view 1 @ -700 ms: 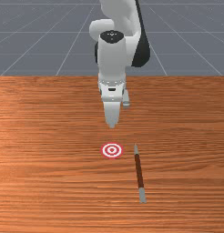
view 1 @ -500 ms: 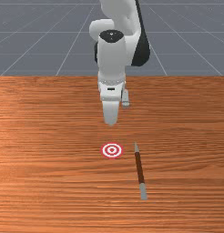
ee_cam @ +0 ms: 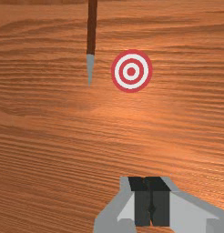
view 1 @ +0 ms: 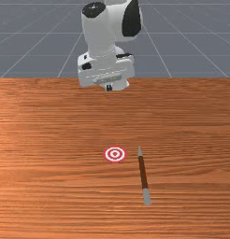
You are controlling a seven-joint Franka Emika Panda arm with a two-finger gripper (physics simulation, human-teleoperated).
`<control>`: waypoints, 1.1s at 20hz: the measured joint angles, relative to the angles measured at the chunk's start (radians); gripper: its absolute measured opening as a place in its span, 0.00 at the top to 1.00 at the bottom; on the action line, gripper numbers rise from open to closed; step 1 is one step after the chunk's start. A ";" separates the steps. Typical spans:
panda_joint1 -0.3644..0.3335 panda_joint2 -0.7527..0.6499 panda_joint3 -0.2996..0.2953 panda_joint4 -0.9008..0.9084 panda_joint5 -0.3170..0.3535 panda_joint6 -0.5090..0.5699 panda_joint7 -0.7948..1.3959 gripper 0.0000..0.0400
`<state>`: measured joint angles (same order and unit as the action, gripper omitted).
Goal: Pick up the pen and put it to the marker
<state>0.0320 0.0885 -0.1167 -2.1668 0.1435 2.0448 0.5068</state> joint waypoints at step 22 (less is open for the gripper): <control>0.083 0.485 0.054 0.591 0.051 0.026 0.224 1.00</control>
<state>0.1148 0.5738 -0.0622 -1.5761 0.1949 2.0710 0.7306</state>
